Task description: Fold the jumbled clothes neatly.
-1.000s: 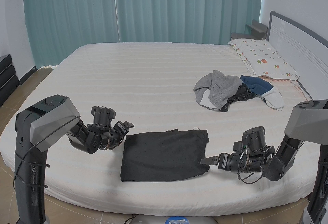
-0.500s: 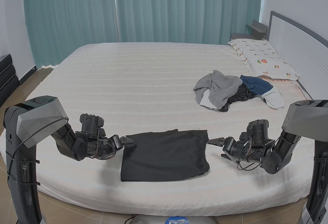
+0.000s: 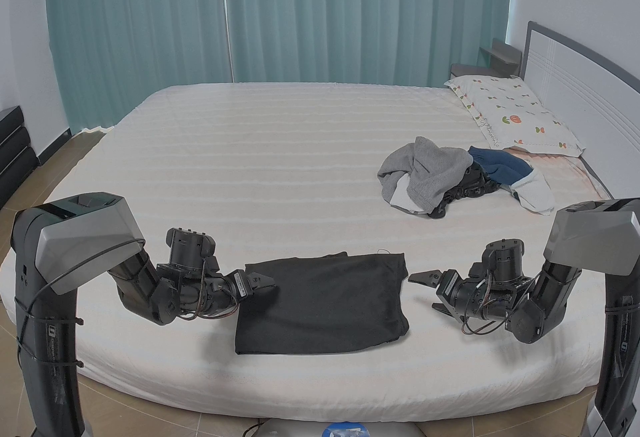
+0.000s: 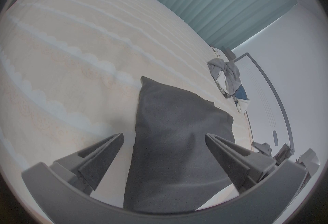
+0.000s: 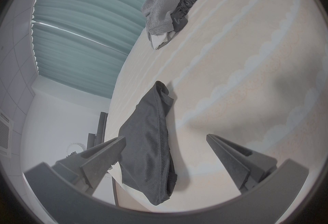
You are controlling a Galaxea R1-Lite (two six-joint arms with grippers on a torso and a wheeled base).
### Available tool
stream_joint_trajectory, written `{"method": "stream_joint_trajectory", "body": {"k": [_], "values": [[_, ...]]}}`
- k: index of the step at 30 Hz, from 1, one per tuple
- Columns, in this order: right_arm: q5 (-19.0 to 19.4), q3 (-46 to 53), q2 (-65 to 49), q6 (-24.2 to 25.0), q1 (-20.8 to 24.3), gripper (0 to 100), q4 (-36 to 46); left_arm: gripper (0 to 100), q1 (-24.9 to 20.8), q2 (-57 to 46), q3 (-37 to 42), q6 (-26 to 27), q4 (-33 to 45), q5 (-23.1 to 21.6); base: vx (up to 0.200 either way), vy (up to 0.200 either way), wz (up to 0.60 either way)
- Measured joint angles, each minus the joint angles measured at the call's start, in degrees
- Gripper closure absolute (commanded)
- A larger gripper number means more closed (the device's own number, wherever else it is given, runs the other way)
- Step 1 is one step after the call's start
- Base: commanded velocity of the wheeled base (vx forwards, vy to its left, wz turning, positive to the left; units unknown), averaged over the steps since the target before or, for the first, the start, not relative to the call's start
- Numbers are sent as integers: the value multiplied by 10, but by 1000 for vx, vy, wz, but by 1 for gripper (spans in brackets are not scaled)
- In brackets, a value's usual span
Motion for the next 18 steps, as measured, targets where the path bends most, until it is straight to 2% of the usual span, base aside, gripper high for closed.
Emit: {"method": "stream_joint_trajectory", "body": {"k": [6, 7, 18], "values": [[0, 3, 5, 0, 0, 0, -3, 0, -9, 0, -7, -17, -3, 4, 0, 0, 0], [0, 3, 5, 0, 0, 0, -3, 100, -9, 0, -8, -17, -4, 4, 0, 0, 0], [0, 4, 7, 0, 0, 0, -3, 100, -18, 15, -4, -19, -37, 11, 0, 0, 0]]}}
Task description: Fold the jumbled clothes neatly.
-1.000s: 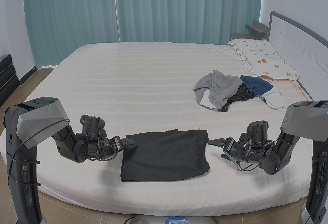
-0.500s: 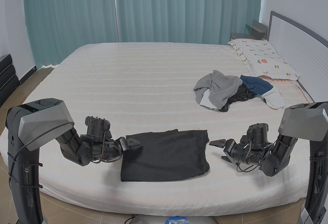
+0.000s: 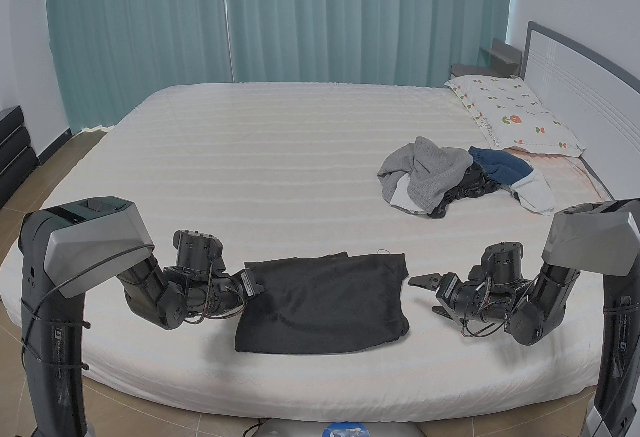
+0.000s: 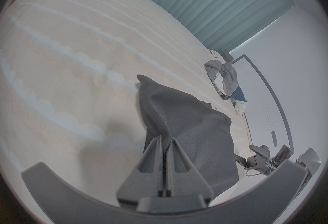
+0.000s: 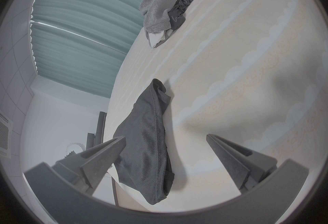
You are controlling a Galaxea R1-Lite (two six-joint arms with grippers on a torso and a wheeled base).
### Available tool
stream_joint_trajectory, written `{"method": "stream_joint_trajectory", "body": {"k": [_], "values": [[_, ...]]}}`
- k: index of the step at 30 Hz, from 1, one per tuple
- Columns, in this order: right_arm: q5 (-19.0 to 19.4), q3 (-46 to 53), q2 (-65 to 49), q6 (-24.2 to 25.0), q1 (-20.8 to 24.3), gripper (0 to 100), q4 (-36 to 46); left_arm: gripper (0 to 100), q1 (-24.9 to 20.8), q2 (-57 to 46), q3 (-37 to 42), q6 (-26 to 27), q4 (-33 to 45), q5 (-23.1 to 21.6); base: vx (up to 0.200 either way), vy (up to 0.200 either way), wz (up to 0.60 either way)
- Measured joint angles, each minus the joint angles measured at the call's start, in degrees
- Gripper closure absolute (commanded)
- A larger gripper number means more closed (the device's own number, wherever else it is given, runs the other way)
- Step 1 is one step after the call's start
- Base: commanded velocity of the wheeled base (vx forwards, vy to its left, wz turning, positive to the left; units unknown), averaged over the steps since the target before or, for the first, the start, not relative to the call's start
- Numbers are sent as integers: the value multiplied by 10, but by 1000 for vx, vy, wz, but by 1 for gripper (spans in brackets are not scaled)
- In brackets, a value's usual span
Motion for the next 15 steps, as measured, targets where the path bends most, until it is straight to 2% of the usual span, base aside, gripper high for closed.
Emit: {"method": "stream_joint_trajectory", "body": {"k": [15], "values": [[0, 8, 5, -2, 0, 0, -26, 100, 2, 1, 9, 4, -3, 0, 0, 0, 0]]}}
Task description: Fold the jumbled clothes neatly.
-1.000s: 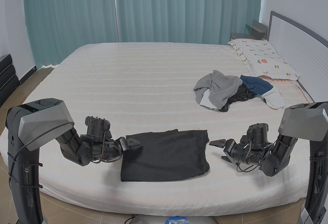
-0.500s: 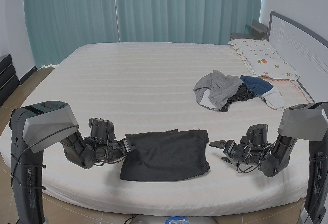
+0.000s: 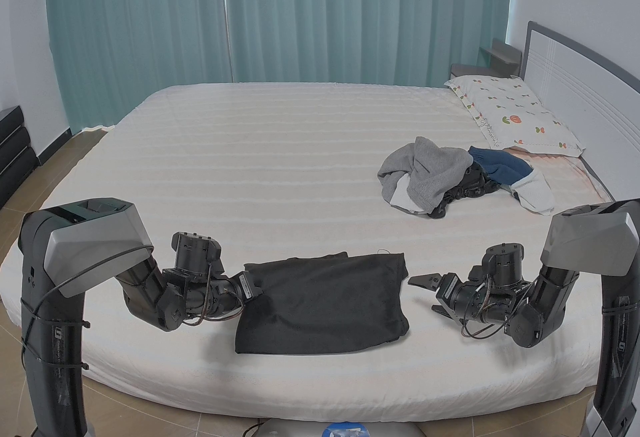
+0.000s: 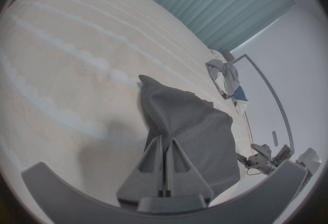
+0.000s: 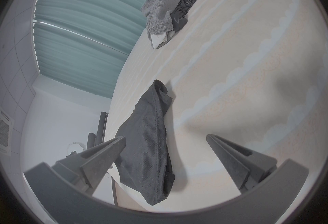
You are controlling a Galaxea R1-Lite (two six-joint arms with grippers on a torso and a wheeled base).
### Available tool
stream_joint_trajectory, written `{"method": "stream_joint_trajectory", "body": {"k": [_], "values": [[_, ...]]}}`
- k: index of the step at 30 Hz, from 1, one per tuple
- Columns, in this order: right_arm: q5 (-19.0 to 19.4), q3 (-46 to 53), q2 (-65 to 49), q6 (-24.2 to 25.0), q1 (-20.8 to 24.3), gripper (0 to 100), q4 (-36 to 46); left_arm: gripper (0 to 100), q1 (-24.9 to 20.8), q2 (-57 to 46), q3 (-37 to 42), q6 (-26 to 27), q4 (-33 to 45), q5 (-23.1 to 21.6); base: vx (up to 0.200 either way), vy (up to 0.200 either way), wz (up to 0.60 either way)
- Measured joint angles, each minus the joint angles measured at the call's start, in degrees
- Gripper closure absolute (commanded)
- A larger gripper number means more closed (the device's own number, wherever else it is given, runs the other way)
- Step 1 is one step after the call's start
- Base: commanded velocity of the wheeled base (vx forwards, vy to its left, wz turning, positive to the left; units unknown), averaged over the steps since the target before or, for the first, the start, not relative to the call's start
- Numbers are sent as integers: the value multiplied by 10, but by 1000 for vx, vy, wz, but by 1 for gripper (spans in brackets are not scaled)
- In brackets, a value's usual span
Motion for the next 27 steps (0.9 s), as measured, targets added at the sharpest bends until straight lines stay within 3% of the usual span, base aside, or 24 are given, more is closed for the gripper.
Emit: {"method": "stream_joint_trajectory", "body": {"k": [12, 27], "values": [[0, 1, 3, 0, 0, 0, -1, 100, 1, -2, 2, -2, 0, 1, 0, 0, 0], [0, 1, 3, 1, 0, 0, -1, 100, 5, -15, 11, -5, 0, 1, 0, 200, 0]]}}
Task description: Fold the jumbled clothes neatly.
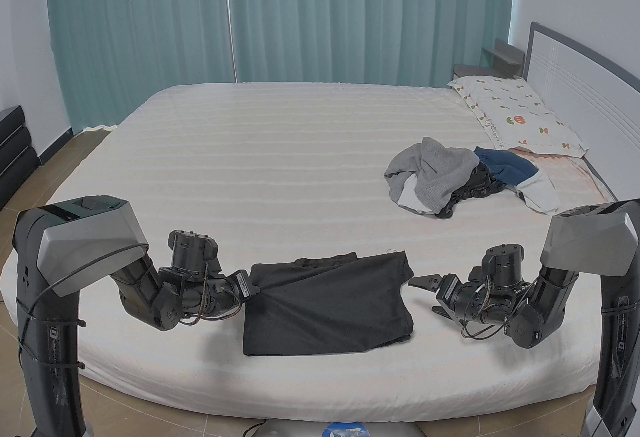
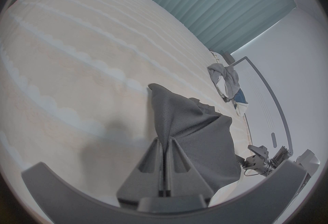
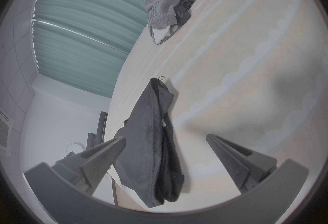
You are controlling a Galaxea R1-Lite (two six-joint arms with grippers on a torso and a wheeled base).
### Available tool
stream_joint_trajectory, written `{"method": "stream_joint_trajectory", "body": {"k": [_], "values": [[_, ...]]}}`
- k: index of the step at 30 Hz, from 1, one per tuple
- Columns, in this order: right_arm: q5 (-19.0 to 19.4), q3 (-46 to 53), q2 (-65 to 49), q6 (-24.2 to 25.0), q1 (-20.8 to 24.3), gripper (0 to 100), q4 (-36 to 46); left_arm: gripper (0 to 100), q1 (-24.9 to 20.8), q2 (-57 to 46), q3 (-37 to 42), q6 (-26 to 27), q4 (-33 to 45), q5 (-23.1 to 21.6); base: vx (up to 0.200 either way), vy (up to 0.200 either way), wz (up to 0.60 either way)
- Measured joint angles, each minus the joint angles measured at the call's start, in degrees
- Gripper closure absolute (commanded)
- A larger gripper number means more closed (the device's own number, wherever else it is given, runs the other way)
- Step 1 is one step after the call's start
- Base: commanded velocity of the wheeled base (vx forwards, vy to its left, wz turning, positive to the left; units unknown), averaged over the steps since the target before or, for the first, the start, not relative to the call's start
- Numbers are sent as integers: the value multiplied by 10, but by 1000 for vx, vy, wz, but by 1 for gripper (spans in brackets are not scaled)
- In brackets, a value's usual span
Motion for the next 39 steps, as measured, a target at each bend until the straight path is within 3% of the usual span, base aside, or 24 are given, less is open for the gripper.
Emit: {"method": "stream_joint_trajectory", "body": {"k": [39], "values": [[0, -7, 0, 2, 0, 0, -1, 100, -2, -10, 10, 3, 0, 0, 0, 200, 0]]}}
